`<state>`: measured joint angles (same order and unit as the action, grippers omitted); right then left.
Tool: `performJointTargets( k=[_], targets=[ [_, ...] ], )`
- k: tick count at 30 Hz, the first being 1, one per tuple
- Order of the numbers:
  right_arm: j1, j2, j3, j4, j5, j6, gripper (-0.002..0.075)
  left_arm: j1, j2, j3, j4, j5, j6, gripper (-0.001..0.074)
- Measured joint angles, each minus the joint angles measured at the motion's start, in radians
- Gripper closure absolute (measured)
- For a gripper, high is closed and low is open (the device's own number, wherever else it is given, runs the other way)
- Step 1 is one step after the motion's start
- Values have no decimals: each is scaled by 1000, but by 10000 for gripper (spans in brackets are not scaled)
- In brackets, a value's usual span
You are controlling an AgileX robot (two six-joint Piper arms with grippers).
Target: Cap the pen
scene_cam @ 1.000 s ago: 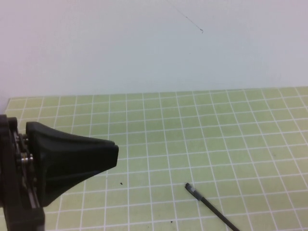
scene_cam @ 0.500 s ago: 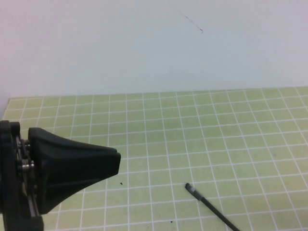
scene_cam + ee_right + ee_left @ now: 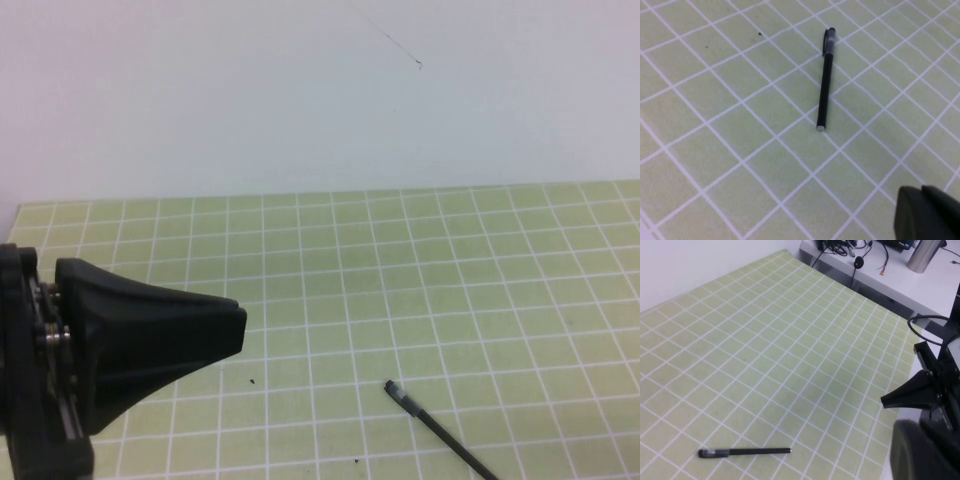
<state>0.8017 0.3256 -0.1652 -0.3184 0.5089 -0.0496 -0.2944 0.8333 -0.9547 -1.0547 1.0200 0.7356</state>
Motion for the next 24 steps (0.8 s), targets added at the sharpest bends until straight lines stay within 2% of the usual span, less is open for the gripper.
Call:
performJointTargets(
  k=[5,6,8,16,20,24],
  targets=[
    [0,0,0,0,0,0,727,0,0,0,0,0,0,734],
    [-99,0,0,0,0,0,727,0,0,0,0,0,0,734],
    [11,1,0,2,2,-3,727,0,2,0,0,-15,0,734],
    [-1,-1,0,-2,2,-3,727,0,-6,0,93,-187,-5,735],
    [-1,-1,0,-4,2,-3,727,0,-76,2,236,-247,-22,735],
    [-1,-1,0,-6,2,-3,727,0,-183,29,389,-289,-115,735]
  ],
)
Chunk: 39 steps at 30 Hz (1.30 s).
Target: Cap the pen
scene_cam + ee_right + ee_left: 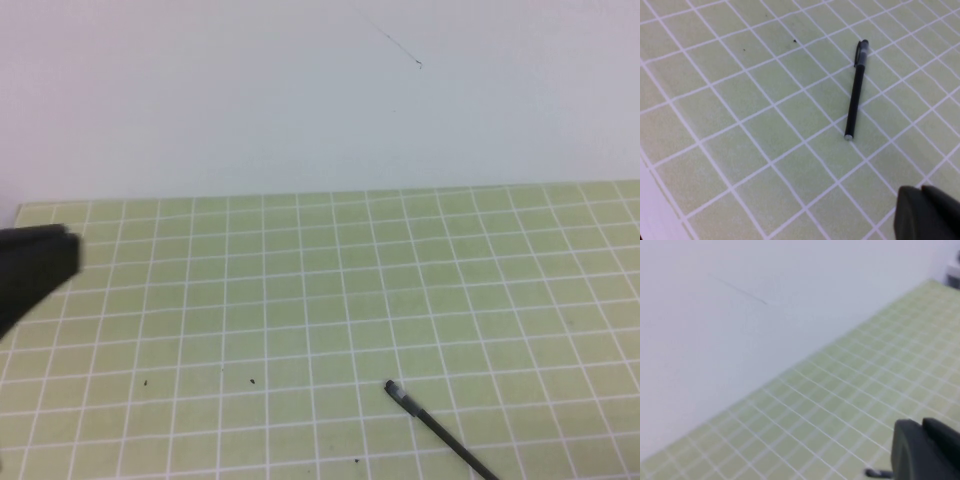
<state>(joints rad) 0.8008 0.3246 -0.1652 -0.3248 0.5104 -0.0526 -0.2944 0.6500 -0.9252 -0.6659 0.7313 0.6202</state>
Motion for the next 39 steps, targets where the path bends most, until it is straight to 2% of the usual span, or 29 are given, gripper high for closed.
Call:
performJointTargets(
  k=[9,14,19,29,32,39],
  targets=[
    [0,0,0,0,0,0,727,0,-263,200,368,-266,-369,735],
    [0,0,0,0,0,0,727,0,-391,355,504,-320,-533,736],
    [0,0,0,0,0,0,727,0,-481,550,658,-350,-556,736],
    [0,0,0,0,0,0,727,0,-600,922,680,-664,-803,735],
    [0,0,0,0,0,0,727,0,-633,930,679,-667,-828,736],
    [0,0,0,0,0,0,727,4,-663,926,705,-437,-836,735]
  ],
)
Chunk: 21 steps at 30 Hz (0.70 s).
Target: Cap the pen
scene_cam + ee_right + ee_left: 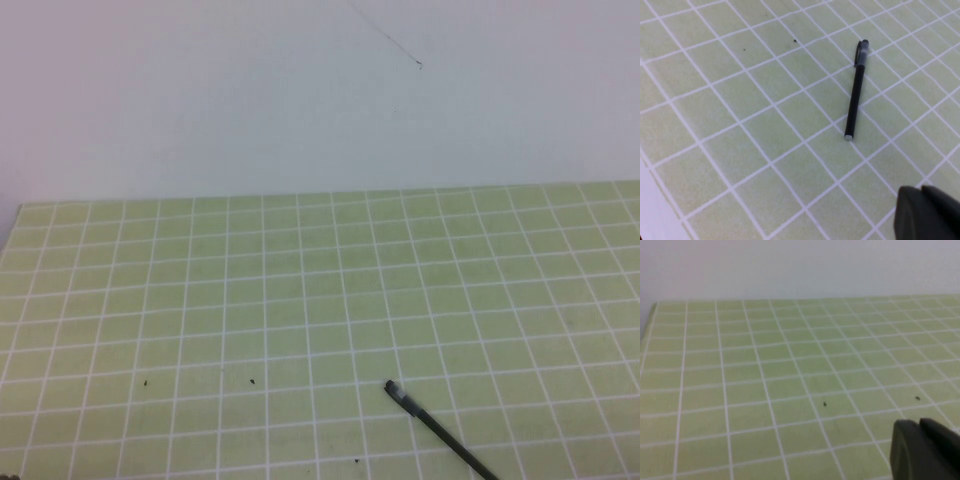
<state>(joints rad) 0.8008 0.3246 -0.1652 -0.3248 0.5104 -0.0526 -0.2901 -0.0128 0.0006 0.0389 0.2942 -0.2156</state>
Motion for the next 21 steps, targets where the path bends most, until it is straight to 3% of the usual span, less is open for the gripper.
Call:
performJointTargets(
  k=[9,21],
  targets=[
    [0,0,0,-1,0,0,727,152,0,2,125,46,-112,735],
    [0,0,0,-1,0,0,727,162,0,2,63,40,-127,735]
  ],
)
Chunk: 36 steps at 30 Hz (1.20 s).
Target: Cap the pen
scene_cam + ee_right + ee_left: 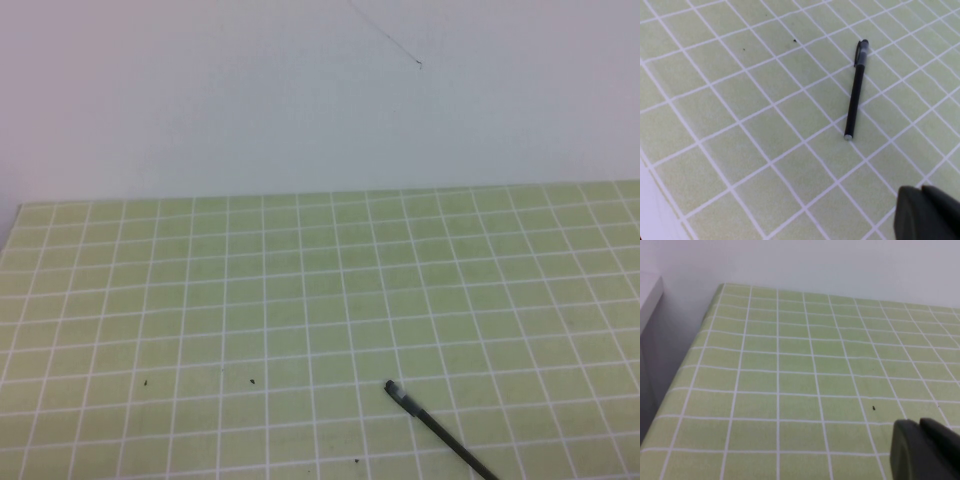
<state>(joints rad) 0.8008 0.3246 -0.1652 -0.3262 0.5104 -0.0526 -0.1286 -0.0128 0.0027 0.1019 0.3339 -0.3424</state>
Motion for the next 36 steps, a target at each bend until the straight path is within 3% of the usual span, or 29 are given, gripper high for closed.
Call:
performJointTargets(
  k=[18,26,30,33,36],
  targets=[
    [-19,-14,0,-1,0,0,727,0,0,0,0,0,0,735],
    [-191,-69,0,-177,16,-19,727,0,0,0,0,0,0,735],
    [-267,-98,0,-338,-77,-20,727,0,0,0,0,0,0,735],
    [-373,-105,0,-370,-164,-13,727,0,0,0,0,-2,0,735],
    [-511,-105,0,-354,-276,103,727,0,0,0,0,-2,0,735]
  ],
)
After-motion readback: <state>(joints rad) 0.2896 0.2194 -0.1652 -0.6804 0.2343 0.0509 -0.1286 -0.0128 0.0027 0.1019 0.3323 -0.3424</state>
